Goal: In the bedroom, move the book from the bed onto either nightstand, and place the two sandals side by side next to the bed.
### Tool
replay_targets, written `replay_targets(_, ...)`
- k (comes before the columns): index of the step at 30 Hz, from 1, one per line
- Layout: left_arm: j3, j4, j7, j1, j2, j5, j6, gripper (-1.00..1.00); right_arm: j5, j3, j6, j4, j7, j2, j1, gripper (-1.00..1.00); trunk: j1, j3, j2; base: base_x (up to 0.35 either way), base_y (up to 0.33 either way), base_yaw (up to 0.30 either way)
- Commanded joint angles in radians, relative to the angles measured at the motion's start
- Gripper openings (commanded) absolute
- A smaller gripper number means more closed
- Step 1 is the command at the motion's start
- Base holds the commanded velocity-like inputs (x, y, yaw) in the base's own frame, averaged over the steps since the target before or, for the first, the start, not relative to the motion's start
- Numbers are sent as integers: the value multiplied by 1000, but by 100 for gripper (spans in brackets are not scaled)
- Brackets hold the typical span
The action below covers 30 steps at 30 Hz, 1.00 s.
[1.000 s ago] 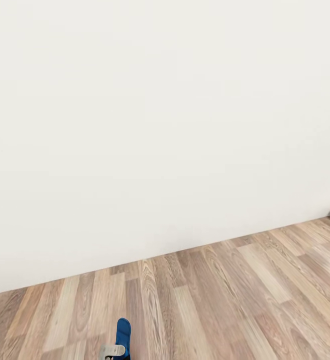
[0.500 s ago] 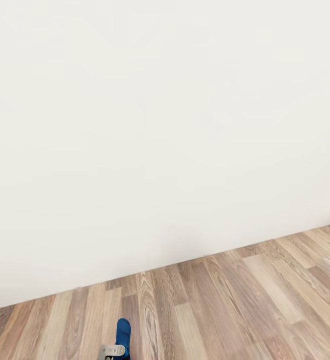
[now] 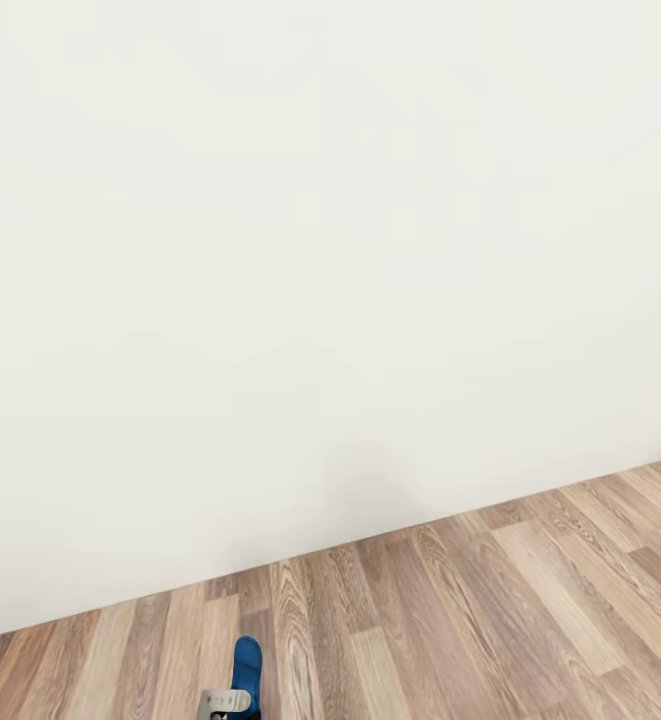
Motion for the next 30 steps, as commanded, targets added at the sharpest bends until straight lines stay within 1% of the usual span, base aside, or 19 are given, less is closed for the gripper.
replay_targets(1, 9, 0, -3, -1, 0, -10, -4, -100, -9, -2, 10, 0, 4, 0, 0, 100, 0, -1, 0, 64, 0, 0)
replay_targets(15, 9, 0, -3, -1, 0, -10, -4, -100, -9, -2, 10, 0, 4, 0, 0, 100, 0, -1, 0, 279, 0, 0)
replay_targets(22, 9, 0, -3, -1, 0, -11, -4, -100, -9, -2, 10, 0, 4, 0, 0, 100, 0, -1, 0, 57, 0, 40)
replay_targets(30, 9, 0, -3, -1, 0, -10, -4, -100, -9, -2, 10, 0, 4, 0, 0, 100, 0, -1, 0, 4, 0, 250)
